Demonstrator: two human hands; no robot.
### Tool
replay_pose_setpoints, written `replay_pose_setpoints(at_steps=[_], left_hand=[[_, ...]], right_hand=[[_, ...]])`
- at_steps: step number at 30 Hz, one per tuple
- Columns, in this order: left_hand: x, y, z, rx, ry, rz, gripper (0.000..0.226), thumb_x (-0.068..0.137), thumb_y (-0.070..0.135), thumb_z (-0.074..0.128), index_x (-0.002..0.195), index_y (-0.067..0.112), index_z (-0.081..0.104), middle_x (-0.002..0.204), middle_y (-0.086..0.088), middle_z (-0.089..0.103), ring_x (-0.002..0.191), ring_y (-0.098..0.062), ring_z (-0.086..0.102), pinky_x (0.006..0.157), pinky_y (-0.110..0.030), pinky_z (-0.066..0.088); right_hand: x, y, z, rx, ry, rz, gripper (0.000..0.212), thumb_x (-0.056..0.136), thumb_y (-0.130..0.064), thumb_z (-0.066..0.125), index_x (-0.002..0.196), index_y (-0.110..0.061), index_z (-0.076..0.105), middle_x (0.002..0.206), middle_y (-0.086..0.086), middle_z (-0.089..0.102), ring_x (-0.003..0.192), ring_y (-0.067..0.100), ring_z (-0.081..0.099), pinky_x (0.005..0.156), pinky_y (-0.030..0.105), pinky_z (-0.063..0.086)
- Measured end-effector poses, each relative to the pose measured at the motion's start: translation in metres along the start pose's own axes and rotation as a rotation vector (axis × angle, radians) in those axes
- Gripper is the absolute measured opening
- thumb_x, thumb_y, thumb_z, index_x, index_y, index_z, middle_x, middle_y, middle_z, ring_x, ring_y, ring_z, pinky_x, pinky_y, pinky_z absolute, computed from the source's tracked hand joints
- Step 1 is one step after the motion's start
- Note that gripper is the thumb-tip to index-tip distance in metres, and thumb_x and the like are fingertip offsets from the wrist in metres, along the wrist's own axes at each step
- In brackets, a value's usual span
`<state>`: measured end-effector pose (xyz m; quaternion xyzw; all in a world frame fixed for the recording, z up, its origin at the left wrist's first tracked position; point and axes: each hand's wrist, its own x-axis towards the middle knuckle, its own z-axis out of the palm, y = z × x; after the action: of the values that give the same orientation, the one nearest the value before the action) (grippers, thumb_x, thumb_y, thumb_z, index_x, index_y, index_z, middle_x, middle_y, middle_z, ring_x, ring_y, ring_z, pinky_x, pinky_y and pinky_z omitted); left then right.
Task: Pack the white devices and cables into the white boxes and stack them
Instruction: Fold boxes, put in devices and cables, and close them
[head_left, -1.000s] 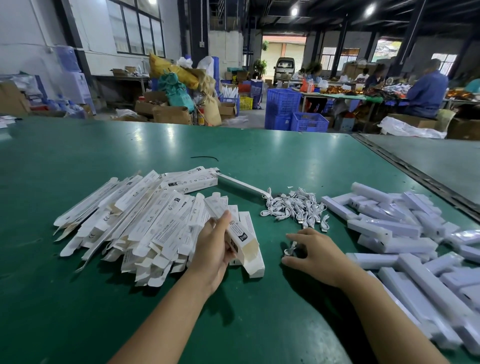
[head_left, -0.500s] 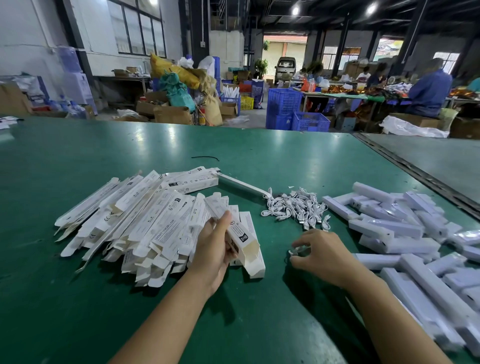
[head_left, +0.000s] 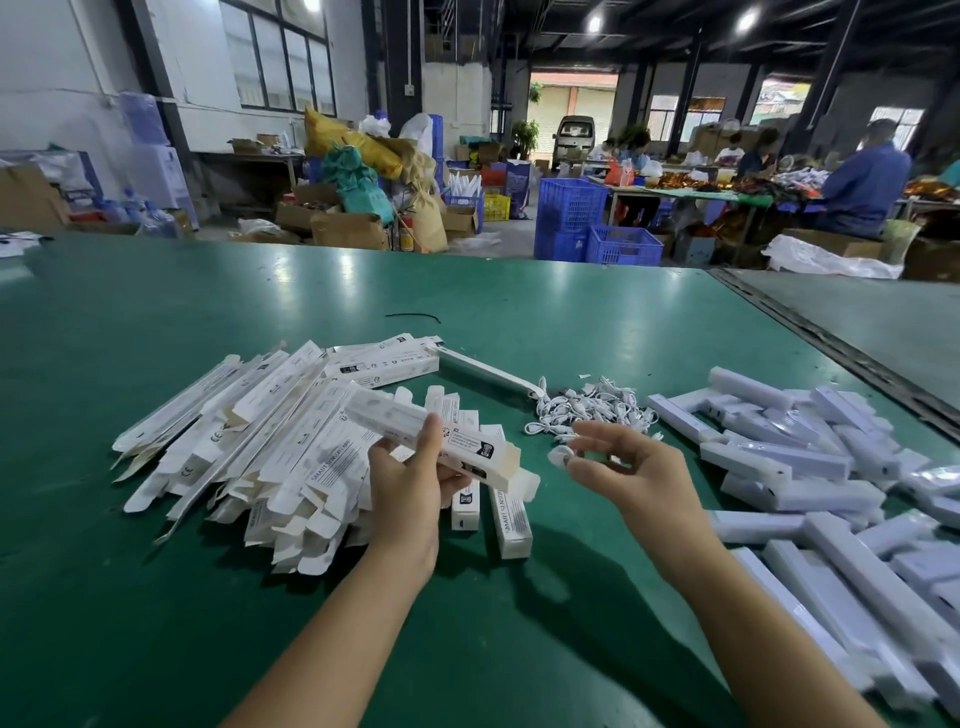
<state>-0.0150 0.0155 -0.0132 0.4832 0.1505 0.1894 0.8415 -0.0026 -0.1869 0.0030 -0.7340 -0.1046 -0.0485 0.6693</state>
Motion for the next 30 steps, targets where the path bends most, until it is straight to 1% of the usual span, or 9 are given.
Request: replay_pose_setpoints(at_steps=[3, 7, 9, 12, 15, 18, 22, 26, 30], left_hand=[[0.001, 0.000, 0.000, -0.018, 0.052, 0.053, 0.025, 0.092, 0.022, 0.069, 0.104, 0.017, 0.047, 0.081, -0.002, 0.073, 0.063, -0.011, 0.071, 0.054, -0.021, 0.055], [-0.001, 0.000, 0.002, -0.050, 0.021, 0.108, 0.030, 0.090, 0.013, 0.070, 0.110, 0.009, 0.047, 0.093, -0.007, 0.073, 0.077, -0.019, 0.074, 0.063, -0.025, 0.059], [-0.003, -0.001, 0.002, -0.061, -0.012, 0.117, 0.036, 0.089, 0.010, 0.070, 0.116, 0.004, 0.047, 0.096, -0.009, 0.072, 0.081, -0.021, 0.074, 0.067, -0.027, 0.059], [-0.007, -0.001, 0.004, -0.071, -0.070, 0.125, 0.041, 0.086, 0.011, 0.071, 0.119, 0.001, 0.048, 0.090, -0.003, 0.073, 0.082, -0.021, 0.075, 0.068, -0.027, 0.060], [-0.011, 0.000, 0.005, -0.072, -0.121, 0.132, 0.058, 0.074, 0.023, 0.075, 0.121, 0.002, 0.047, 0.096, -0.007, 0.072, 0.090, -0.023, 0.074, 0.072, -0.028, 0.059], [-0.012, -0.001, 0.005, -0.075, -0.148, 0.131, 0.063, 0.071, 0.024, 0.074, 0.123, 0.001, 0.046, 0.107, -0.016, 0.069, 0.096, -0.027, 0.073, 0.073, -0.029, 0.060], [-0.014, -0.003, 0.006, -0.066, -0.178, 0.127, 0.062, 0.071, 0.021, 0.074, 0.123, 0.002, 0.046, 0.104, -0.014, 0.072, 0.091, -0.027, 0.074, 0.070, -0.029, 0.060], [-0.012, -0.004, 0.005, -0.043, -0.198, 0.132, 0.059, 0.072, 0.022, 0.074, 0.123, 0.005, 0.048, 0.106, -0.016, 0.072, 0.092, -0.029, 0.074, 0.070, -0.030, 0.060], [-0.012, -0.007, 0.006, 0.003, -0.213, 0.124, 0.058, 0.072, 0.023, 0.073, 0.123, 0.007, 0.050, 0.101, -0.012, 0.074, 0.091, -0.028, 0.074, 0.067, -0.028, 0.059]], right_hand=[[-0.002, -0.002, 0.008, 0.269, -0.026, 0.074, 0.027, 0.076, -0.002, 0.077, 0.093, -0.023, 0.077, 0.096, 0.004, 0.076, 0.091, 0.019, 0.072, 0.080, 0.026, 0.057], [-0.005, -0.001, 0.016, 0.314, -0.004, 0.127, 0.027, 0.068, -0.007, 0.082, 0.091, -0.020, 0.077, 0.099, 0.006, 0.076, 0.098, 0.022, 0.071, 0.092, 0.037, 0.053], [-0.006, 0.001, 0.019, 0.348, 0.024, 0.141, 0.024, 0.074, -0.001, 0.080, 0.090, -0.018, 0.077, 0.099, 0.006, 0.076, 0.099, 0.021, 0.071, 0.089, 0.034, 0.053], [-0.006, 0.002, 0.024, 0.431, 0.081, 0.191, 0.024, 0.076, 0.002, 0.077, 0.096, -0.012, 0.074, 0.097, 0.007, 0.076, 0.098, 0.020, 0.072, 0.078, 0.022, 0.056], [-0.006, 0.002, 0.026, 0.507, 0.093, 0.229, 0.034, 0.073, 0.002, 0.077, 0.105, -0.004, 0.067, 0.096, 0.010, 0.076, 0.096, 0.022, 0.072, 0.076, 0.020, 0.057], [-0.006, 0.002, 0.025, 0.573, 0.089, 0.274, 0.043, 0.065, -0.002, 0.077, 0.106, -0.002, 0.065, 0.095, 0.010, 0.076, 0.090, 0.018, 0.073, 0.072, 0.019, 0.057], [-0.005, 0.003, 0.026, 0.518, 0.059, 0.345, 0.028, 0.077, 0.002, 0.073, 0.103, -0.006, 0.067, 0.090, 0.006, 0.077, 0.077, 0.006, 0.070, 0.069, 0.016, 0.053], [-0.006, 0.001, 0.026, 0.559, 0.046, 0.368, 0.036, 0.063, -0.005, 0.077, 0.098, -0.005, 0.068, 0.088, 0.008, 0.076, 0.075, 0.010, 0.071, 0.063, 0.016, 0.054], [-0.006, 0.005, 0.026, 0.442, 0.067, 0.395, 0.013, 0.080, -0.007, 0.075, 0.091, -0.013, 0.072, 0.083, 0.001, 0.076, 0.071, 0.010, 0.066, 0.060, 0.019, 0.045]])
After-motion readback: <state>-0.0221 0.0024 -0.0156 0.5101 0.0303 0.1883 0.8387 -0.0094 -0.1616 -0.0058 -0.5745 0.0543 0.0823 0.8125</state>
